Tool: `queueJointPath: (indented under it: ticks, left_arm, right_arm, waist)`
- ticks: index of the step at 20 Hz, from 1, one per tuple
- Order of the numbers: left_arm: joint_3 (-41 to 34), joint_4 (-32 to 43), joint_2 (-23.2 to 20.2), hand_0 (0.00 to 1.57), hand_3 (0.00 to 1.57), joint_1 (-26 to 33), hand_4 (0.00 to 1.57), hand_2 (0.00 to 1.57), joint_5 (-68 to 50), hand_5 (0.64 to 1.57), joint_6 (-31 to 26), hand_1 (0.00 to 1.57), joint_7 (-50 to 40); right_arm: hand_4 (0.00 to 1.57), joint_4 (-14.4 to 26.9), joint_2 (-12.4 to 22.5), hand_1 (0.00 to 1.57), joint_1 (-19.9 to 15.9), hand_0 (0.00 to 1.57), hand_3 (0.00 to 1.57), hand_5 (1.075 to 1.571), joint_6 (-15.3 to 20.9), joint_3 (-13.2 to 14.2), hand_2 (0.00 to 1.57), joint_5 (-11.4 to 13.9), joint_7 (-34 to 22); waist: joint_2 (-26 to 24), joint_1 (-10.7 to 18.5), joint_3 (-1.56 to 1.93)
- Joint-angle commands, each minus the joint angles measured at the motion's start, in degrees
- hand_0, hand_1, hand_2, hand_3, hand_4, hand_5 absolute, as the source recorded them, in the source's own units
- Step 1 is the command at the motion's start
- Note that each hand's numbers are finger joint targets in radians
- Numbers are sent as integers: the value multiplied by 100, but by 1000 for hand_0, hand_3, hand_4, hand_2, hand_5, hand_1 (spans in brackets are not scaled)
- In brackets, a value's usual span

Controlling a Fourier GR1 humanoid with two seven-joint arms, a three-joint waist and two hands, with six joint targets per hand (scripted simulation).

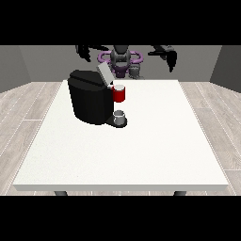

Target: Insert the coffee pod into the coffee machine and close the lid

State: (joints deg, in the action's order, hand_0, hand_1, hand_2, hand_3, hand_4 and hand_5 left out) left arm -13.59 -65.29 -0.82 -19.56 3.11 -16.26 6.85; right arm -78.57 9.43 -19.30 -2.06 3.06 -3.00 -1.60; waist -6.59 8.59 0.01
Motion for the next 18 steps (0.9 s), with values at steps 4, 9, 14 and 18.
queueJointPath:
  ticks: [4,9,14,18]
  left_arm:
    - [258,-887,-6,0,0,419,0,0,-95,1571,180,0,-314]
    - [264,-1127,-131,0,0,571,0,0,-299,1571,220,0,-305]
    - [406,-1371,-180,0,0,739,0,0,-260,1571,337,0,-271]
    - [236,-1386,-398,0,0,604,0,0,-475,1571,283,0,-348]
  right_arm:
    - [0,688,16,0,-327,0,0,1571,-62,244,0,-19,270]
    - [0,912,215,0,-790,0,0,1571,-485,379,0,-227,195]
    - [0,1207,-167,0,-874,0,0,1571,2,6,0,342,454]
    - [0,1315,165,0,-1416,0,0,1571,-326,249,0,162,171]
  waist:
    - [409,1,0]
    - [598,-160,-1]
    - [701,-195,-1]
    - [801,-192,-1]
